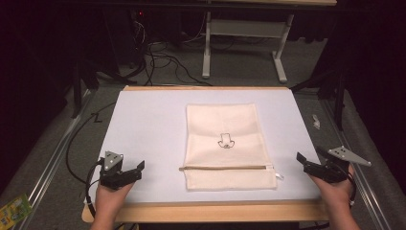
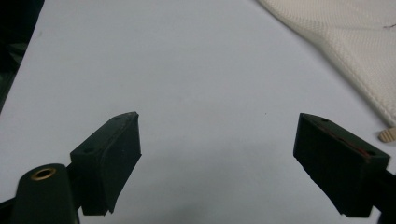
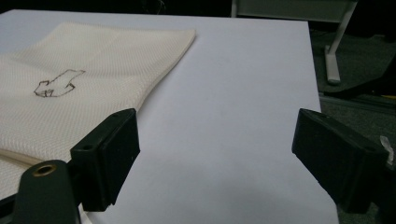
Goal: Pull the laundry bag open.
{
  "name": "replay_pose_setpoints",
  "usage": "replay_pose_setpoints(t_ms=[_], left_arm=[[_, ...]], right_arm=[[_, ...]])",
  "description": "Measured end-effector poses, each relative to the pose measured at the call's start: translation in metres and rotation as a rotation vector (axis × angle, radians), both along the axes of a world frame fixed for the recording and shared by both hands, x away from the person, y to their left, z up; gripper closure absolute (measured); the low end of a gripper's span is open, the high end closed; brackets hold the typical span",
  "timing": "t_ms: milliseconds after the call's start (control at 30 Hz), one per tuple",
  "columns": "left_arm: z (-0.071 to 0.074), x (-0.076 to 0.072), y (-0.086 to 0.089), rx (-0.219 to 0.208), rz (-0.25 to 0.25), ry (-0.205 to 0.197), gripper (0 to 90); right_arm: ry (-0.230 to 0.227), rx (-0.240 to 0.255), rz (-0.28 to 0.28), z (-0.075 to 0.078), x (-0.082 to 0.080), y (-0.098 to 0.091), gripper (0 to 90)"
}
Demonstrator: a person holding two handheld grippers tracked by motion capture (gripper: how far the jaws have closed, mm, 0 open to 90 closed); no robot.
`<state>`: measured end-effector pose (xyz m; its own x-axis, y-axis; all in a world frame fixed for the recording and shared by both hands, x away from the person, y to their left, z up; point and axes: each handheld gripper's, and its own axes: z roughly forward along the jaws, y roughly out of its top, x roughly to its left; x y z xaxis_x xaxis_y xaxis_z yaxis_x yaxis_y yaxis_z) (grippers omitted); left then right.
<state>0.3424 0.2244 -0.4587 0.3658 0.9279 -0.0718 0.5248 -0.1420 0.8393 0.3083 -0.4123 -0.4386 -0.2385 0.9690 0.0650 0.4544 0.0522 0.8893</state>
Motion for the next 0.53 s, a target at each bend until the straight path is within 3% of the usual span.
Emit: replay_pose_setpoints(t_ms=[33,200,400,533], left_arm=[[0.002,0.0,-0.005,0.009,-0.014,-0.021,15.8],[0.005,-0.001,-0.017,0.066,-0.06,-0.043,15.7],[0.004,-0.001,-0.013,0.03,-0.041,-0.038,14.4],[0.006,0.001,-0.01,-0.008,-0.014,-0.054,4.5]], right_arm=[[0.015,-0.022,0.015,-0.003,0.002,0.006,15.5],[0.032,-0.049,0.039,-0.006,0.006,0.018,15.9],[0.029,-0.048,0.041,-0.006,0.004,0.014,16.0],[0.02,-0.037,0.044,-0.005,0.004,0.012,15.8]])
